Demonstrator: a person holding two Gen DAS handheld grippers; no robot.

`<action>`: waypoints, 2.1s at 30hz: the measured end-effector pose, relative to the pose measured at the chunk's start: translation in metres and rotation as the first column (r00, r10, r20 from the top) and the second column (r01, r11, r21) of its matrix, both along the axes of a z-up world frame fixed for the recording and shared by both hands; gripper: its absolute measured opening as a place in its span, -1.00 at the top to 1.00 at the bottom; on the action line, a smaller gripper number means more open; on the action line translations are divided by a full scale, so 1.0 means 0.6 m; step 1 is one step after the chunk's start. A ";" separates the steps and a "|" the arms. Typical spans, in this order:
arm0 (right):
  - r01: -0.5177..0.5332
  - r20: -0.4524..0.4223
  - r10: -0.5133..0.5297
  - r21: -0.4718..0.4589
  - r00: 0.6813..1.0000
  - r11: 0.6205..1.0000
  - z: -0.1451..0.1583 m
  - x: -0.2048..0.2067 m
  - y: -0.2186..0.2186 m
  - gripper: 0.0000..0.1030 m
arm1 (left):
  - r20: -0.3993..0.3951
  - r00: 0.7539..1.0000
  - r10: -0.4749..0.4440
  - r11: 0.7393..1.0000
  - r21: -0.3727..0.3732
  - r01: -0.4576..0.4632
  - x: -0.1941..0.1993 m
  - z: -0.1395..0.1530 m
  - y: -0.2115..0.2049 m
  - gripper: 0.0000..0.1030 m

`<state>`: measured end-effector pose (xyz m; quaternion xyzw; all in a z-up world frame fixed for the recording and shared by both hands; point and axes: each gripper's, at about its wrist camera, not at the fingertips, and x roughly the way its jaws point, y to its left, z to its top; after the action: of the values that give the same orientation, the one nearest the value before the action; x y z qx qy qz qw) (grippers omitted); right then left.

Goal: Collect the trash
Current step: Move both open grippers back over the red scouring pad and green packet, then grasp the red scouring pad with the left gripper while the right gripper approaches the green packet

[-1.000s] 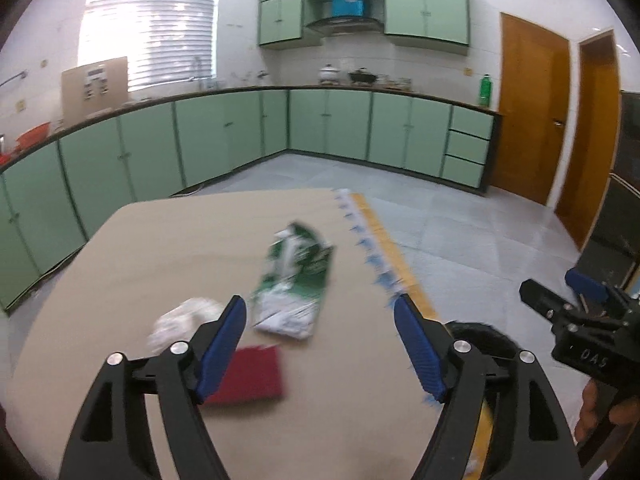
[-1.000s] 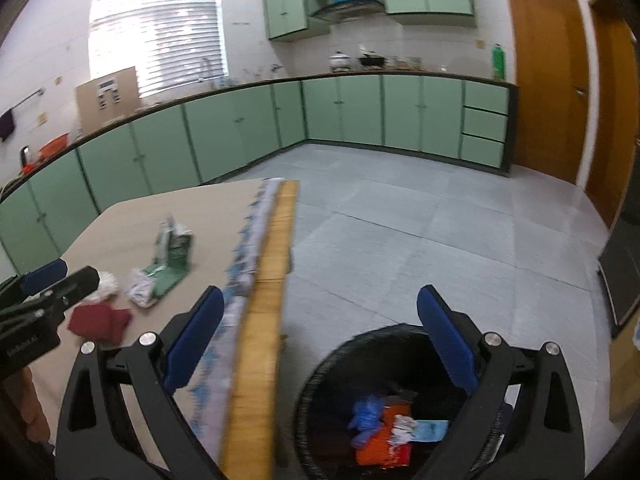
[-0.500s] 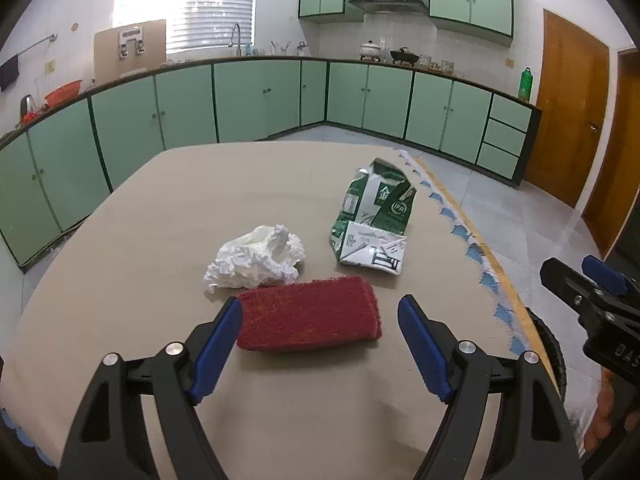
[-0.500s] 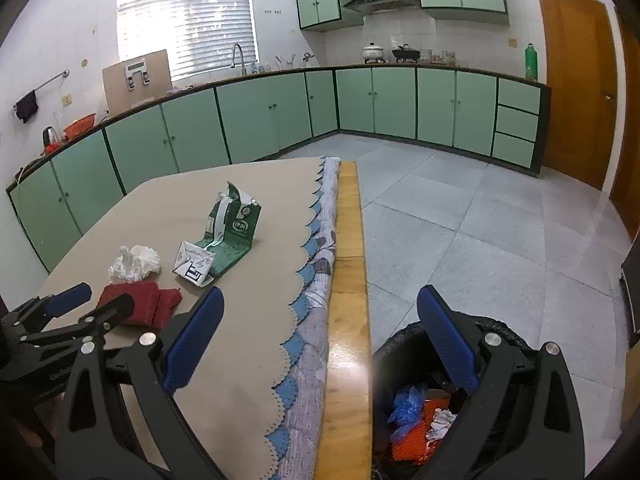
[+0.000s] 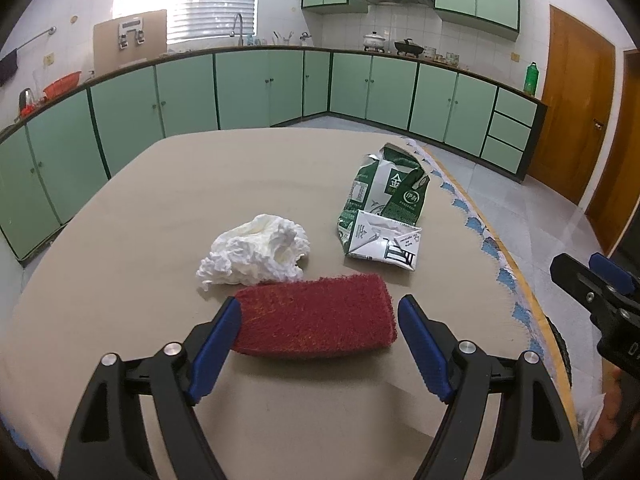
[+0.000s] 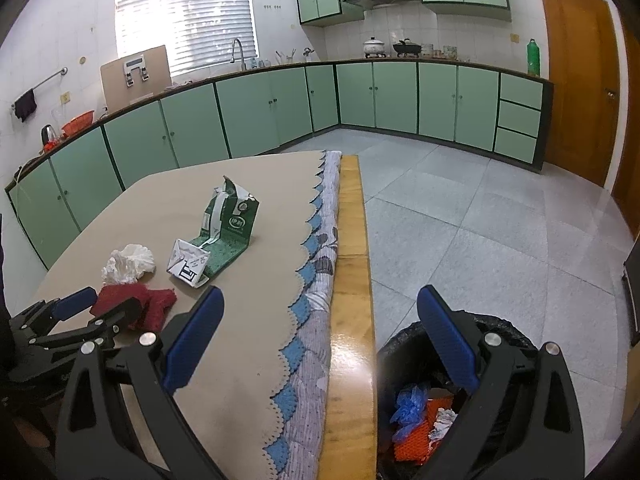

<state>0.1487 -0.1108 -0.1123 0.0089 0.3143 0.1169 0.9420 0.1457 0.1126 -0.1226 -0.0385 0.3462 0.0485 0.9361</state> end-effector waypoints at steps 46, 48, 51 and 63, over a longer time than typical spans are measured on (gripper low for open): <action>-0.035 -0.008 0.034 -0.023 0.999 0.999 -0.003 0.006 0.018 -0.83 | -0.003 1.000 -0.009 0.999 -0.042 0.009 -0.016 0.004 0.002 -0.59; -0.036 -0.003 0.035 -0.020 0.999 0.999 0.000 0.005 0.018 -0.83 | 0.012 1.000 -0.013 0.999 -0.040 0.013 -0.021 0.013 0.000 -0.59; -0.036 0.008 0.036 -0.016 0.999 0.999 0.006 0.007 0.021 -0.83 | 0.044 0.999 -0.013 0.999 -0.035 0.015 -0.032 0.034 0.002 -0.59; -0.072 0.049 0.072 -0.001 0.996 0.997 0.036 0.061 0.088 -0.83 | 0.114 0.992 0.046 0.999 -0.008 -0.046 -0.007 0.078 0.041 -0.59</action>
<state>0.1851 -0.0578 -0.0905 -0.0049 0.2910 0.1511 0.9447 0.1418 0.1372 -0.0757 -0.0518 0.2915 0.0668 0.9528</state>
